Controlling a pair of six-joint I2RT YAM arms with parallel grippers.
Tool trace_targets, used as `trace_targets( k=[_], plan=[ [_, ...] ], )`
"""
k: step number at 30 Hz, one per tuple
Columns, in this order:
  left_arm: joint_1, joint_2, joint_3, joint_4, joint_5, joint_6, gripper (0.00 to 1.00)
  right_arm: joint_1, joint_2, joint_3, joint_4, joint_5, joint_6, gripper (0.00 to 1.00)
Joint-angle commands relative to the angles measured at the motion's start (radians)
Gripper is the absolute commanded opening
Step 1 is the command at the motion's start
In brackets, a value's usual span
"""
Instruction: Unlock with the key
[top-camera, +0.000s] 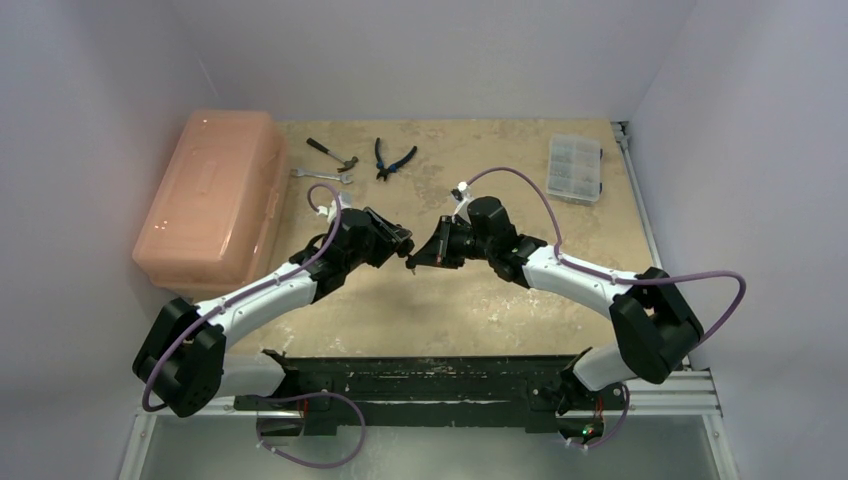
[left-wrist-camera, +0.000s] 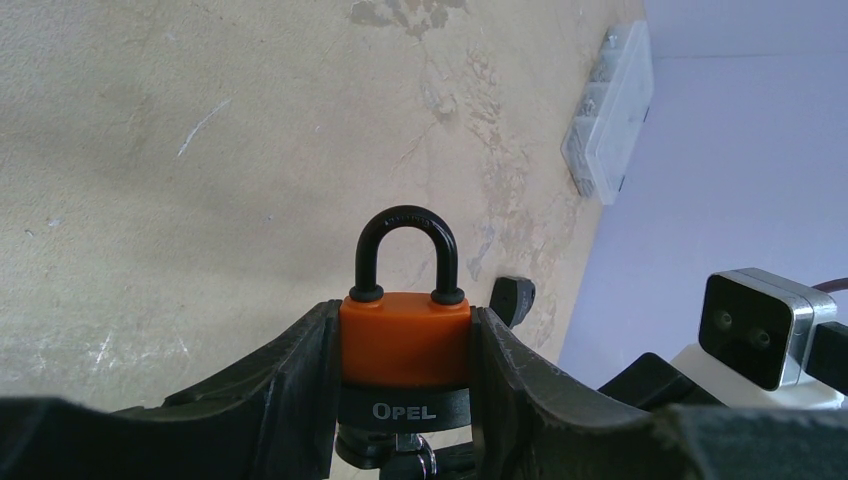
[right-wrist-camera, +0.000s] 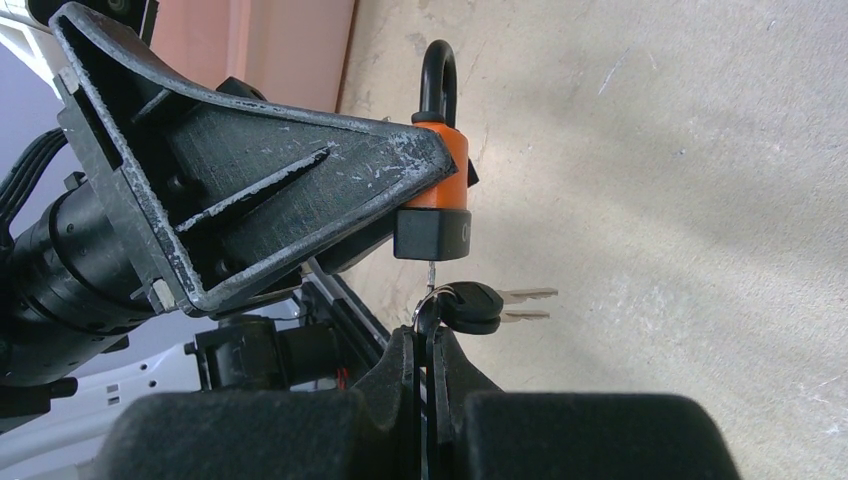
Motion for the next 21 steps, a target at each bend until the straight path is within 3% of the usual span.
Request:
trace_targets(
  k=[1, 21],
  plan=[
    [-0.003, -0.049, -0.001, 0.054, 0.038, -0.012, 0.00, -0.007, 0.005, 0.050, 0.060, 0.041, 0.013, 0.00],
    [-0.003, -0.042, 0.028, 0.038, 0.053, -0.013, 0.00, -0.007, 0.011, 0.047, 0.070, 0.065, 0.006, 0.00]
  ],
)
